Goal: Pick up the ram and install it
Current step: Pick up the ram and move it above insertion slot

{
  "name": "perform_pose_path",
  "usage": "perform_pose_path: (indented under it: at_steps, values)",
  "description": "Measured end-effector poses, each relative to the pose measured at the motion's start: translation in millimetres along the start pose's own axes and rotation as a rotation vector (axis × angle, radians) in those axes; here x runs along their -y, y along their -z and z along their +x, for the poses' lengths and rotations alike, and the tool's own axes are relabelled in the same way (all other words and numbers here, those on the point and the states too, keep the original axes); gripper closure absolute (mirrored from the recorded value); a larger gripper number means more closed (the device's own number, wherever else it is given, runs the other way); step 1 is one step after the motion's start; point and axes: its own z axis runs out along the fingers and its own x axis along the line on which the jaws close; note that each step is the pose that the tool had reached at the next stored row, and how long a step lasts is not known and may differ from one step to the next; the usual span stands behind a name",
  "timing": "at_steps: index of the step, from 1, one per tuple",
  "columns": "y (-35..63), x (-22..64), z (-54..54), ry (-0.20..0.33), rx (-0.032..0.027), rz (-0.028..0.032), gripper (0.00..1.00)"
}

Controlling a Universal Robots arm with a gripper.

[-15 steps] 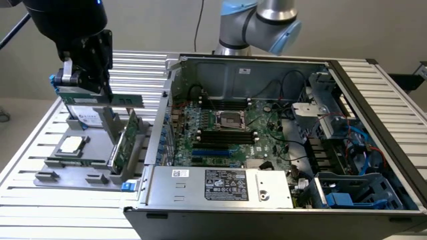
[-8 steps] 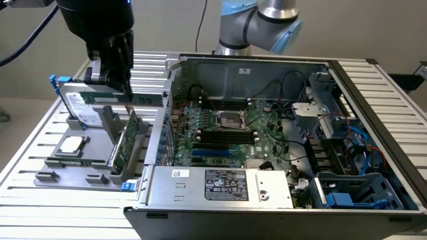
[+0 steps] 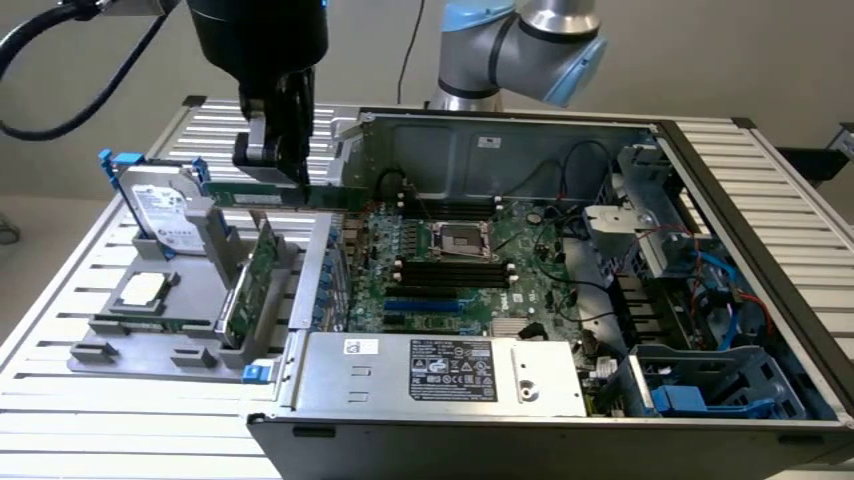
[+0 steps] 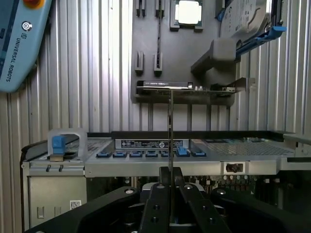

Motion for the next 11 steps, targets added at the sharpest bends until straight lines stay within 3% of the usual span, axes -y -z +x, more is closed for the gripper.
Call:
perform_pose_path:
  at_steps: [11]
  values:
    - [-3.9,50.3,-14.0,-0.001,-0.0174,0.0002,0.86]
